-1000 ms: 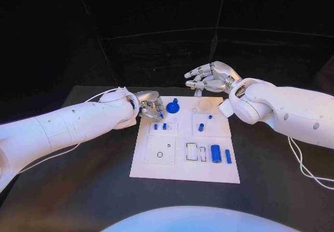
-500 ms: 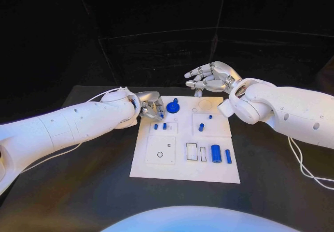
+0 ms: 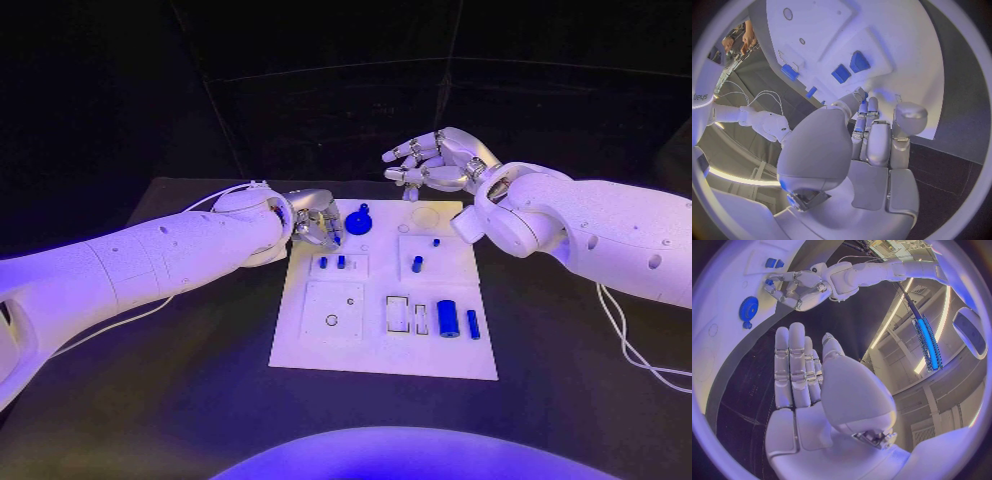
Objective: Assemble the parts on the task board
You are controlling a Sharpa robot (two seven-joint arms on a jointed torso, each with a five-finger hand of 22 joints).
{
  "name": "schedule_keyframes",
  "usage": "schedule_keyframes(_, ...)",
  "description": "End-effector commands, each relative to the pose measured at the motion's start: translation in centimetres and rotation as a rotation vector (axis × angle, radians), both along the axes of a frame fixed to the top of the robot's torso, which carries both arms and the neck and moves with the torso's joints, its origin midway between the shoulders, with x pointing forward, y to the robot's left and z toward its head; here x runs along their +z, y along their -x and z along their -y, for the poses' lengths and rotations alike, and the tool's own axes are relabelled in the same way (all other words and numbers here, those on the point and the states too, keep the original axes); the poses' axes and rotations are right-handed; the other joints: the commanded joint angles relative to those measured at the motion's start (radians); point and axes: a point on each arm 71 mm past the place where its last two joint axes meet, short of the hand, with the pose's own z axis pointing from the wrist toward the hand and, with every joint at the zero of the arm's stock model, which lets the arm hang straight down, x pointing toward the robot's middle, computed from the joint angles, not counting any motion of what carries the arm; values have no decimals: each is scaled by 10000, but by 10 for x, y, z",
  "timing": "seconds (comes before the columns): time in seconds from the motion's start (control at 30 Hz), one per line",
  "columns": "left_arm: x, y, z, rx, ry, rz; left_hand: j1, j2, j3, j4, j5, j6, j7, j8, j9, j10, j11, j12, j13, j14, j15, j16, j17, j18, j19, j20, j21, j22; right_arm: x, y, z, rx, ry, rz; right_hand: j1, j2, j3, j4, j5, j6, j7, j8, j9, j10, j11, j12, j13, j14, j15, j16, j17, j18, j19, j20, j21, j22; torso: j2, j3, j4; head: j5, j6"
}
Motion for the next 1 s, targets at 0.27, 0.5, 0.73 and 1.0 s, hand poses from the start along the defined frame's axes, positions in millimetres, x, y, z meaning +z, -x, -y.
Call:
schedule_keyframes(0.27, -1, -1, 3, 70, -76, -146, -82, -5, 74, -42, -18, 61, 14, -69, -5, 79, 14, -57, -17, 98, -43, -40, -33, -105, -60, -26, -29, -25, 2, 0, -1, 121, -73, 32, 21, 117, 15, -14, 45, -28, 1, 42, 9, -81, -12, 61, -15, 22, 12, -37, 12, 38, 44, 3, -69, -12, -2, 2, -2, -22, -24)
schedule_keyframes(0.5, -2, -1, 3, 79, -154, -256, -130, -56, 84, -57, -19, -22, 61, -160, -45, -1, 61, -151, -55, 79, -13, -57, -77, -103, -94, -10, -60, -47, 2, 0, -1, 124, -69, 23, 21, 117, 15, -14, 45, -28, 1, 42, 9, -81, -12, 61, -15, 22, 12, -37, 12, 38, 44, 3, -69, -12, -4, 4, 2, -28, -31)
schedule_keyframes(0.73, -3, -1, 2, 116, -212, -323, -227, -164, 152, -79, -19, -517, 241, -546, -230, -293, 229, -410, -166, 35, 124, -94, -198, -116, -162, 78, -94, -55, 2, 0, -1, 126, -67, 21, 21, 117, 15, -14, 45, -28, 1, 42, 9, -81, -12, 61, -15, 22, 12, -37, 12, 38, 44, 3, -69, -12, -2, 2, 3, -29, -33)
schedule_keyframes(1.0, -3, -2, 1, 144, -192, -278, -245, -198, 177, -98, -19, -581, 264, -621, -274, -325, 256, -460, -184, 22, 152, -100, -233, -112, -181, 106, -100, -53, 1, 0, -1, 115, -63, 20, 21, 117, 15, -14, 45, -28, 1, 42, 9, -81, -12, 61, -15, 22, 12, -37, 12, 38, 44, 3, -69, -12, -2, -3, 6, -41, -36)
